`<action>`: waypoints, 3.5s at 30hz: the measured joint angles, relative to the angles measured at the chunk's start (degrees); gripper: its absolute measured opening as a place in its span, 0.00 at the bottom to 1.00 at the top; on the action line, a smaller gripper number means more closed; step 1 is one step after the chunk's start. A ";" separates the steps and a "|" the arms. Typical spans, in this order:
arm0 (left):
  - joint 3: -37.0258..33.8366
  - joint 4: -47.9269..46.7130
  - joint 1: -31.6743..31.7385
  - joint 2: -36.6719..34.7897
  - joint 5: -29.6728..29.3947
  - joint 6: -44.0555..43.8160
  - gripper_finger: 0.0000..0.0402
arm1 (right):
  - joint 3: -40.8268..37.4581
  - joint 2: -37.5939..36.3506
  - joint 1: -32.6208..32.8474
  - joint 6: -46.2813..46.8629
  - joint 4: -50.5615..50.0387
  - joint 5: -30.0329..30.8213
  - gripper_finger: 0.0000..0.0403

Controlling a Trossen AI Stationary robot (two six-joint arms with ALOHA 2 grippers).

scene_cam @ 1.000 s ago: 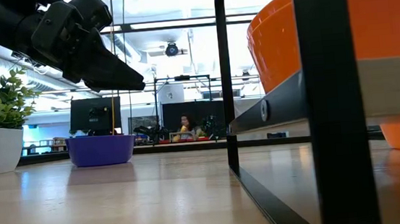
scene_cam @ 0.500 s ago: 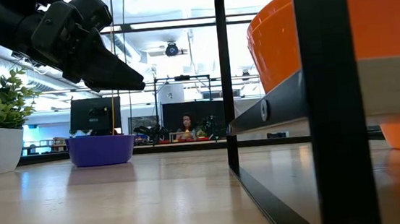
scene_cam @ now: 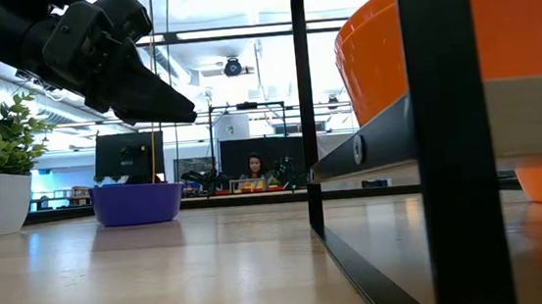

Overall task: Pick & Place Mini bowls
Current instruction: Stack the white bowl on the white bowl on the shelf, then stack the blue bowl on the blue bowl on the shelf

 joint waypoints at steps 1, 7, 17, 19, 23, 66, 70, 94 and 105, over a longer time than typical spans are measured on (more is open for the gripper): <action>0.00 0.00 0.01 0.00 0.01 -0.30 0.44 | 0.20 0.00 0.00 0.29 -0.01 0.00 0.24; 0.00 0.00 0.00 0.00 0.00 -0.47 0.44 | 3.18 -0.55 -0.02 0.12 0.37 0.62 0.40; 0.00 0.00 0.00 0.00 0.01 -0.43 0.44 | 4.04 -4.50 1.49 -7.24 5.88 42.14 0.32; 0.00 0.00 0.00 0.00 0.01 -0.40 0.44 | 3.15 -4.52 1.16 -9.47 7.58 52.30 0.29; 0.00 0.00 0.00 0.00 0.01 -0.31 0.44 | -1.79 -4.47 -1.28 -13.67 14.68 66.76 0.27; 26.26 -69.95 11.09 -3.72 16.70 -10.93 0.44 | -54.01 -6.88 -46.45 -102.78 156.12 31.18 0.43; 26.25 -69.90 13.46 -2.53 19.66 -2.71 0.44 | -54.76 -6.88 -46.37 -101.35 156.00 31.22 0.43; 26.25 -66.29 15.56 12.70 19.38 8.10 0.44 | -54.77 -6.79 -43.01 -96.26 150.18 30.82 0.43; 26.23 -65.41 15.39 13.68 19.31 8.36 0.17 | -54.80 -6.78 -43.04 -95.89 149.91 30.75 0.43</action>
